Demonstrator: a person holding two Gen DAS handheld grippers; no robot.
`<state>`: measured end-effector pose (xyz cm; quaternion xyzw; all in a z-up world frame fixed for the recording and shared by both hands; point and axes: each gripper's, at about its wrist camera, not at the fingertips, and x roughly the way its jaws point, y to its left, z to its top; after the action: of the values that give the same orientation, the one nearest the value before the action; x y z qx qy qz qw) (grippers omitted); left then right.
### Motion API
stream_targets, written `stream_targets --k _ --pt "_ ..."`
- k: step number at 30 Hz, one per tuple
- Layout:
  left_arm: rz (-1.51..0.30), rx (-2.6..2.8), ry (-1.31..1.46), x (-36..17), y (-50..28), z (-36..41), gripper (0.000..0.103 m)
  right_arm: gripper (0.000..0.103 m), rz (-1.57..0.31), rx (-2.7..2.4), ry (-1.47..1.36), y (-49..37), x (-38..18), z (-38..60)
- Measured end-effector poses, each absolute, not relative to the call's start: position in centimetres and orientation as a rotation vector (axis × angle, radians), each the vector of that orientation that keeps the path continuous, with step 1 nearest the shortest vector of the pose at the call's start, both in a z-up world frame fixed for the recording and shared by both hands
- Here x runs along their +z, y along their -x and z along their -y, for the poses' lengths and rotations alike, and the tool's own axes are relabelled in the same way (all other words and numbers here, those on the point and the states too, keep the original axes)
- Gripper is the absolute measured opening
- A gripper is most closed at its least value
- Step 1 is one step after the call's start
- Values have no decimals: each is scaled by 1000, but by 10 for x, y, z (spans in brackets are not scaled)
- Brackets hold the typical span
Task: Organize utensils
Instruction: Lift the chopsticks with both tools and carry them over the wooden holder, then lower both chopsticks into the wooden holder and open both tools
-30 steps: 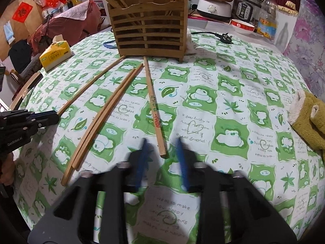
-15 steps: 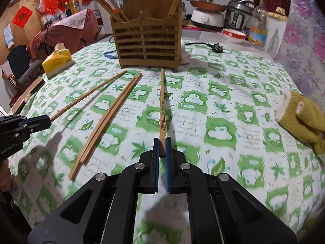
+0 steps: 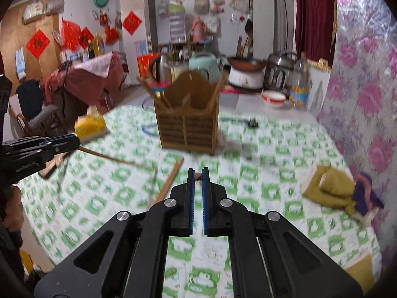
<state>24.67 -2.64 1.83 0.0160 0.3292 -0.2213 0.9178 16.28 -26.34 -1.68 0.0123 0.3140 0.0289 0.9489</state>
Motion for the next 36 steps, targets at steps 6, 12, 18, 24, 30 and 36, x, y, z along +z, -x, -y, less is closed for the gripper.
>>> stream_targets --k 6,12,18,24,30,36 --pt "-621 -469 -26 52 -267 43 6 7 -581 58 -51 -180 13 262" --pt "-543 -476 -6 86 -289 57 6 7 -510 61 -111 -203 44 269" --pt "-395 -447 51 137 -310 67 6 7 -397 32 -130 -232 85 270" --pt "-271 -364 49 171 -340 86 6 7 -352 21 -149 -266 97 270" --pt "-266 -326 49 160 -379 104 6 7 -406 36 -157 -301 79 275" --pt "-322 -319 95 129 -411 99 6 6 -453 47 -168 -320 65 279"
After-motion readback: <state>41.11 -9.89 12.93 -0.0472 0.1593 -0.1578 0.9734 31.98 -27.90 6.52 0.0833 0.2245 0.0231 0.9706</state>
